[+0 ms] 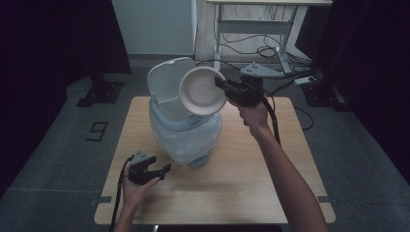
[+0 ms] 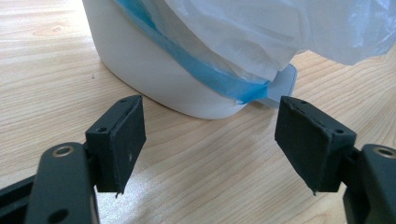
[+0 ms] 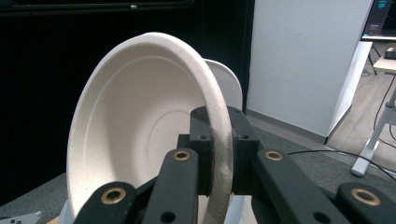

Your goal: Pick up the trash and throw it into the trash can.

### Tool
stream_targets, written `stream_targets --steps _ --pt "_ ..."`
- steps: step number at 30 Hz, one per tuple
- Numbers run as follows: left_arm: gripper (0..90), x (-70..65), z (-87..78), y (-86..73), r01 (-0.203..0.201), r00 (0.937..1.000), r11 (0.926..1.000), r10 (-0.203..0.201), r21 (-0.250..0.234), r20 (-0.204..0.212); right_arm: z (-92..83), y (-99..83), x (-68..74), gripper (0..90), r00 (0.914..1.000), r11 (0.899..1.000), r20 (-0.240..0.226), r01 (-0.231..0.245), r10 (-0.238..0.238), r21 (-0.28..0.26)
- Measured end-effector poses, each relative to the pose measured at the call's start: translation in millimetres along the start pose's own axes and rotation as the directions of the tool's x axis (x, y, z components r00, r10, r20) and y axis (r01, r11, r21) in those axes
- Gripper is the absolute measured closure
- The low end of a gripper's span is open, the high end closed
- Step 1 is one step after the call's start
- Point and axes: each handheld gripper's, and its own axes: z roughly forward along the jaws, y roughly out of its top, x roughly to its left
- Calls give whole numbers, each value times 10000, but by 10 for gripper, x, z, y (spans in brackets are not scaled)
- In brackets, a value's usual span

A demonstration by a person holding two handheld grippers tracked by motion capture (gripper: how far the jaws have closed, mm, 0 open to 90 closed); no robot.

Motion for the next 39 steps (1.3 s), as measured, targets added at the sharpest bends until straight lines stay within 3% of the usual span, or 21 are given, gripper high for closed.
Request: stream_targets --steps 39 --pt "243 63 -34 -9 165 9998 9999 -165 -9 99 675 -3 137 826 9997 9994 -50 230 -229 276"
